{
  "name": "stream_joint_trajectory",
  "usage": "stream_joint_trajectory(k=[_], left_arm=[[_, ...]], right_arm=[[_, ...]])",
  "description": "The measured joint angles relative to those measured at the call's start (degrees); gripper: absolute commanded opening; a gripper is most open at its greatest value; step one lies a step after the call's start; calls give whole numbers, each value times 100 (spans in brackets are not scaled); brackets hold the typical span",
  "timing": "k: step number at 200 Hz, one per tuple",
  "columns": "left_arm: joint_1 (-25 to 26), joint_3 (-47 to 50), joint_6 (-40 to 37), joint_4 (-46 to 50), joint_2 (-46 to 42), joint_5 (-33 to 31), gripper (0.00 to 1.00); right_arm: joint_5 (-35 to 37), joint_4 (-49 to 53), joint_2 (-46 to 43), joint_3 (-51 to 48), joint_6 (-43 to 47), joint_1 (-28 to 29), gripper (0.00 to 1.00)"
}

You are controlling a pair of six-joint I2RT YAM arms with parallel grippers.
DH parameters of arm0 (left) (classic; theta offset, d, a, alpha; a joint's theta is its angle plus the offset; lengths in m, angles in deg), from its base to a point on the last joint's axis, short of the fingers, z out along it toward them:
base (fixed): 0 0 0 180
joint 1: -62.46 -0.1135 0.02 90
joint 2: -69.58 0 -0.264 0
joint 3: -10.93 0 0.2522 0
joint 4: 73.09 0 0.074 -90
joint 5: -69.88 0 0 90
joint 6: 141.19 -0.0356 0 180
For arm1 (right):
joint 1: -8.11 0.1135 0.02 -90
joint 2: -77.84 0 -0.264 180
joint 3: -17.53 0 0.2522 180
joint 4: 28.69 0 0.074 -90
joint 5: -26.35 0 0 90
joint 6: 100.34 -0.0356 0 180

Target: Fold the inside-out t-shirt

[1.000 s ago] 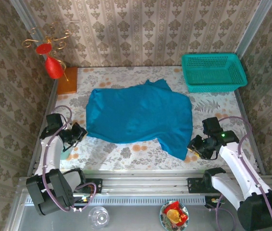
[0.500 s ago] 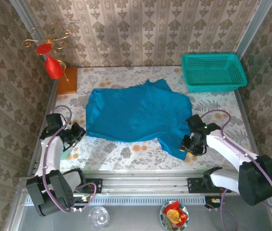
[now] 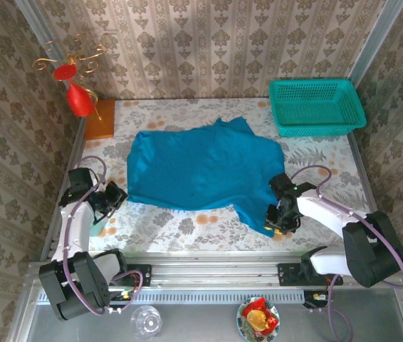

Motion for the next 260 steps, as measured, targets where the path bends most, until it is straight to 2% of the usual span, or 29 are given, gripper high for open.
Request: stream_joint_trajectory(k=[27,52,78,101,123,177,193,206,221,249,260], left_arm=[[0,-9,2,2,-37,2,0],[0,-166,4,7,-109,13,0],[0,-581,42,0,-162,98,0],[0,-1049,98,-76,-170,299,0],[0,-1532,208,-315,-170,573,0],[138,-2507,831,-1388,-170,1248,0],[203,-2656,1029,-1687,-170,1421,0],[199,-2953,1154,-1722,-116,1543,0],[37,-3856,1204,-1582,175,1663,0],[-490,-6288,1226,-1414,887,1694,0],[-551,-6859,1207,-1447,942,1611,0]], right_arm=[[0,-22,-81,2,-109,7,0],[72,61,-601,175,-184,7,0],[308,66,-1386,953,-179,-15,0],[597,13,-2022,2059,-90,-168,0],[885,-11,-2253,3268,223,-374,0],[1777,68,-1499,7493,1556,-564,0],[1867,-26,-1368,8223,1829,-564,0],[1886,-136,-1416,8343,1934,-564,0],[1884,-267,-1491,8144,1937,-564,0],[1646,-612,-1528,6900,1582,-564,0],[1550,-619,-1499,6400,1425,-564,0]])
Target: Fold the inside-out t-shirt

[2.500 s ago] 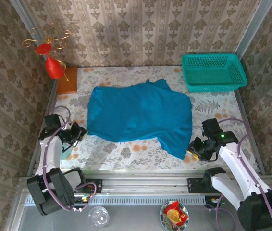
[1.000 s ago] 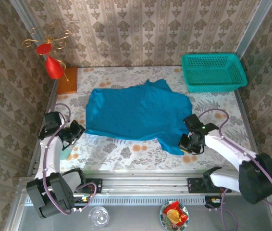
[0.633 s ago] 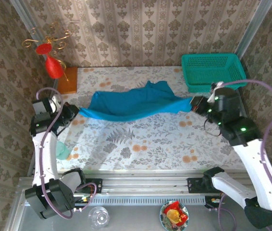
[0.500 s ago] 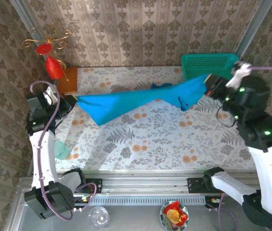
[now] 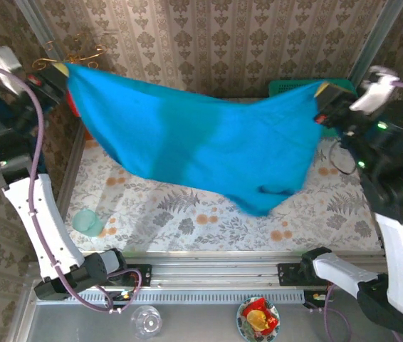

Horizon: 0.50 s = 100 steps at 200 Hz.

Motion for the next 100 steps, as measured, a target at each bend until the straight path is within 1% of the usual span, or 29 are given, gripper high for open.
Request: stream_joint_trajectory(k=[14,30,52,64,74,86,93,100], left_arm=[[83,-11,-52,-131,-254,-127,0],[286,739,-90,-319,-776,-243,0],[420,1978,-17,-616,-1139,-236,0],[452,2603,118,-785,-1108,-223,0],[476,2977,245,-820,-949,-188,0],[444,2946,369,-645,-597,-24,0],[354,2675,424,-505,-354,125,0],[232,2188,433,-293,-120,232,0]], right_arm=[[-55,136,153,-328,-87,0,0],[85,420,212,-291,-9,2,0],[575,765,162,549,358,0,0],[839,774,44,1139,575,0,0],[970,710,-136,1419,684,0,0],[994,621,-420,1478,691,0,0],[953,555,-588,1412,662,0,0],[874,470,-697,1279,590,0,0]])
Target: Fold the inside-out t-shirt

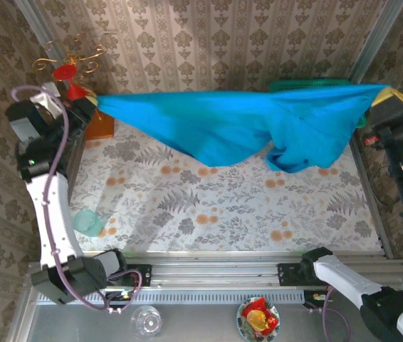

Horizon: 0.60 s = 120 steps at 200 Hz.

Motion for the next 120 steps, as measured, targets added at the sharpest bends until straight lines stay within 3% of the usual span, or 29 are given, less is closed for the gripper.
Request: stream_joint_trajectory(k=[22,35,55,69,100,120], left_arm=[[-103,-2321,-636,881,494,-407,0],[127,-2603,-953,754,118,-691,0],[291,-1325,-833,133,-992,-627,0],[389,-413,-605,-413,-1276,-520,0],[610,1185,-232,-879,-584,-501,0],[658,1596,-87,-708,-219,-426,0]], right_arm=[[-323,-376,0,-728,-409,0,0],[-490,-466,262,-1086,-643,0,0],[-592,-356,841,-1139,-741,0,0],[-474,-22,1132,-894,-627,0,0],[210,590,1187,522,-17,0,0],[426,518,837,1014,232,2,0]])
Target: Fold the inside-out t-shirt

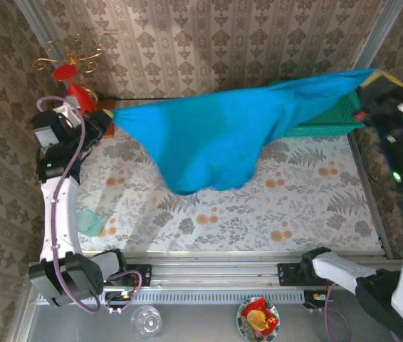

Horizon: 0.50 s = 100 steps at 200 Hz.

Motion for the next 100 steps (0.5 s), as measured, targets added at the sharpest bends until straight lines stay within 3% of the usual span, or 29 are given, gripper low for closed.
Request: stream_joint_trajectory(k=[18,54,100], left_arm=[[-7,-256,28,33,-37,190,0],[-424,-1926,-240,289,-267,116,0],[-459,-2114,-608,568,-957,92,0]], right_arm=[[-4,-109,-422,-245,-28,-2,0],[-66,-358,-409,-1408,-326,-2,0],[-271,-339,-20,-1755,-378,-2,0]])
